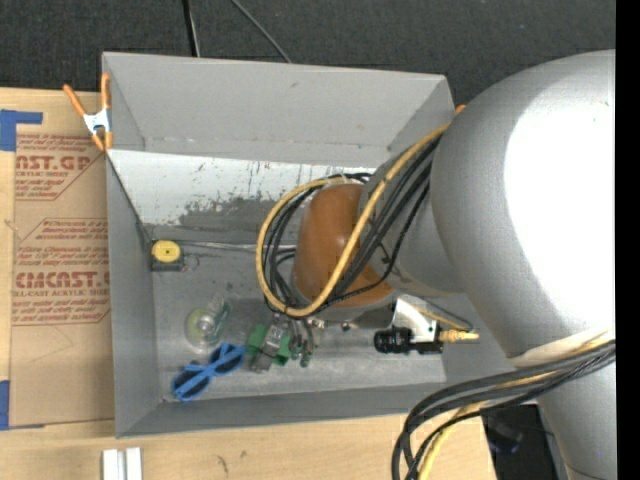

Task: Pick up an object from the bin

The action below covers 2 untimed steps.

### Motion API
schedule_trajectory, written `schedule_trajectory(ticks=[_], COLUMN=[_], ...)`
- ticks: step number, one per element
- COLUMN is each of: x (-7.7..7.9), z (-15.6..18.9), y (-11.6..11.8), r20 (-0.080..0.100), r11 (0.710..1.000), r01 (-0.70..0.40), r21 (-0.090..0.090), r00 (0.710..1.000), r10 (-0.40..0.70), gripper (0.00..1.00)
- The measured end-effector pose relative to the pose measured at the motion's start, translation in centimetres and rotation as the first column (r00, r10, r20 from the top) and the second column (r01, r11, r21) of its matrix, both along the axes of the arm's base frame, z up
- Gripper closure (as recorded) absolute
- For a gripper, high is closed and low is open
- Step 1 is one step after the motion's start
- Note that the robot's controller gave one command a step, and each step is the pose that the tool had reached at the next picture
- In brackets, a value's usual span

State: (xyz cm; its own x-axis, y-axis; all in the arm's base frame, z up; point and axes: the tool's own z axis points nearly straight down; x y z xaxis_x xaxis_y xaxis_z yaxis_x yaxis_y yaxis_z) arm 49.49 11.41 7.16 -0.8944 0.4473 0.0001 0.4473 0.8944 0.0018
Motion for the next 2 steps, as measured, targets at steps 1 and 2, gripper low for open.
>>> schedule_trajectory(ticks=[1, 2], x=[0.0, 0.1], z=[0.6, 6.7], y=[0.0, 0.1], r20=[-0.001, 0.004], r11=[1.0, 1.0], r01=[-0.001, -0.002], r21=[-0.001, 0.0], r00=[1.0, 1.0], r10=[0.001, 0.002], gripper=[1.0, 1.0])
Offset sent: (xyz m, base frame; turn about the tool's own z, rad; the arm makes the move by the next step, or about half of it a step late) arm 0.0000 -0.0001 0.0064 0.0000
